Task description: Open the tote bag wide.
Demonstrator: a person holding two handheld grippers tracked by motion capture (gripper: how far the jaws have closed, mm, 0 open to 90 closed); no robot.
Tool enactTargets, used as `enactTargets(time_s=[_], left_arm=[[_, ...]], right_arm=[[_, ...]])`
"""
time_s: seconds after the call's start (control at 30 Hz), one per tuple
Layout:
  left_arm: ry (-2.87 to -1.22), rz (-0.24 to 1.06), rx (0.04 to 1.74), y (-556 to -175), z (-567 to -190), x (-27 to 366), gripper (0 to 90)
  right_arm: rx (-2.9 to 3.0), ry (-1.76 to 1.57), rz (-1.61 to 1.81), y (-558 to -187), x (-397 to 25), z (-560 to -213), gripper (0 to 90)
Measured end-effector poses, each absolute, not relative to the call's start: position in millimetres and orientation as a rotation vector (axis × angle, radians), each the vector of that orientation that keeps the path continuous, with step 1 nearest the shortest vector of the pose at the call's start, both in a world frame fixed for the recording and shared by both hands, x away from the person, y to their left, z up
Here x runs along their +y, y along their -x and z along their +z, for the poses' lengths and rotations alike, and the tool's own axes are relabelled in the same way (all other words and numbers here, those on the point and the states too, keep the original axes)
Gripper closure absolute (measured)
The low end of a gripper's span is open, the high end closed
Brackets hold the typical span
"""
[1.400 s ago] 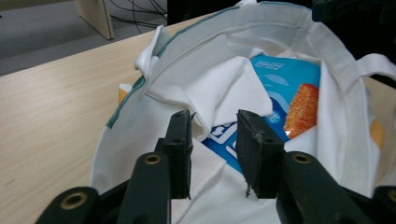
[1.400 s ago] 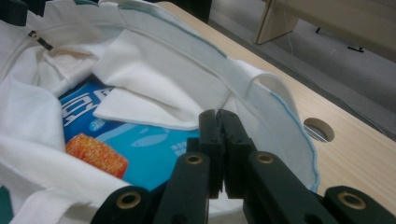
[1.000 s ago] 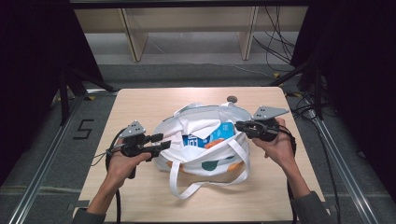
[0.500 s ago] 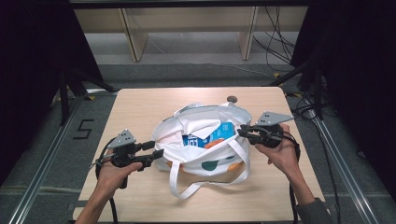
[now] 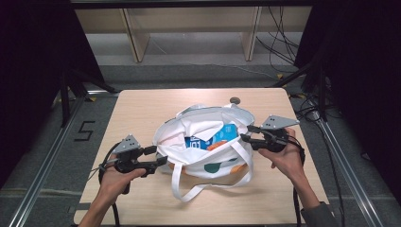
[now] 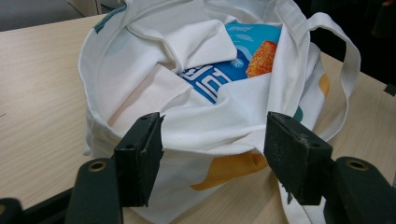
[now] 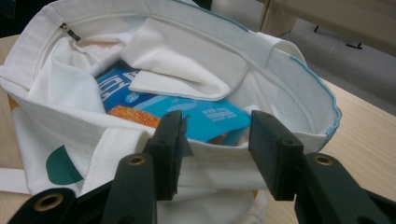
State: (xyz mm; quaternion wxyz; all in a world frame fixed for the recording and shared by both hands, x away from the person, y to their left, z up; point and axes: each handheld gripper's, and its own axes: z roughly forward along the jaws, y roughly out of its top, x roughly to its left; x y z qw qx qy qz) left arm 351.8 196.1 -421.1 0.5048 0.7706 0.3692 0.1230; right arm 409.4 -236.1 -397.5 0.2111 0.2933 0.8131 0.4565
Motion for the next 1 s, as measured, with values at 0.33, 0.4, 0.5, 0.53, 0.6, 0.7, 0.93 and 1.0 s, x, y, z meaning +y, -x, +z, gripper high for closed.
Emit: enactTargets(time_s=[0.33,0.4,0.5,0.53,0.6,0.7,0.93,1.0], left_arm=[[-1.845,0.296,0.901,-344,-420,195,33.8],[-1.852,0.294,0.882,-344,-420,195,33.6],[-1.860,0.296,0.879,-341,-421,194,32.7],[-1.851,0.294,0.893,-340,-422,194,32.4],[-1.857,0.304,0.885,-338,-422,196,31.8],[-1.855,0.302,0.885,-335,-424,197,31.2],[-1.870,0.311,0.882,-327,-427,199,29.8],[-1.855,0.304,0.892,-323,-429,198,29.7]], right_arm=[[2.238,-0.863,1.264,-403,-240,-399,47.2],[2.230,-0.862,1.274,-403,-240,-400,47.0],[2.238,-0.848,1.263,-401,-243,-400,45.1],[2.244,-0.851,1.265,-400,-244,-400,44.3],[2.237,-0.878,1.267,-397,-246,-401,42.8],[2.248,-0.906,1.282,-392,-251,-402,41.4],[2.211,-0.910,1.282,-388,-261,-405,35.2],[2.206,-0.952,1.284,-384,-262,-407,33.5]])
